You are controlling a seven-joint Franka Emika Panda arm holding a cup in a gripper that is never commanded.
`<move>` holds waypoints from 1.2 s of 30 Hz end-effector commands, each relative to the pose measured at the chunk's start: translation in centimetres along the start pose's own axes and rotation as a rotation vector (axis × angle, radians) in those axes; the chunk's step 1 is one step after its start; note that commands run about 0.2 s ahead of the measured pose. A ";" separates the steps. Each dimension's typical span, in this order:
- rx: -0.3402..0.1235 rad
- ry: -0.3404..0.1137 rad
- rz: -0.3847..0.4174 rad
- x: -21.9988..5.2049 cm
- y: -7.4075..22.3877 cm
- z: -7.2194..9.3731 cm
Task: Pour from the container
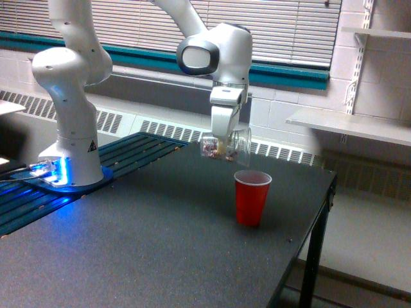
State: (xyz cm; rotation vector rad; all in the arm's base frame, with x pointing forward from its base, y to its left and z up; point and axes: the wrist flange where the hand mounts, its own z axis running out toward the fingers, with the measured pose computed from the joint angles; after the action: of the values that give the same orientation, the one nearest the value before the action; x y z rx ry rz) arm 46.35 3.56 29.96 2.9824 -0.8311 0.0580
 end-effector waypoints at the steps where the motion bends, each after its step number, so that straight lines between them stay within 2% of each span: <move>1: -0.018 -0.027 -0.053 0.5 -0.4 0.2; 10: -0.065 -0.079 -0.097 0.7 -1.0 0.6; 36: -0.157 -0.148 -0.155 1.7 -0.7 0.1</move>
State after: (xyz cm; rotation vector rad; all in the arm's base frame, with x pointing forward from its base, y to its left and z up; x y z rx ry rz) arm 47.97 3.52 29.84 2.9202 -0.6264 -0.2006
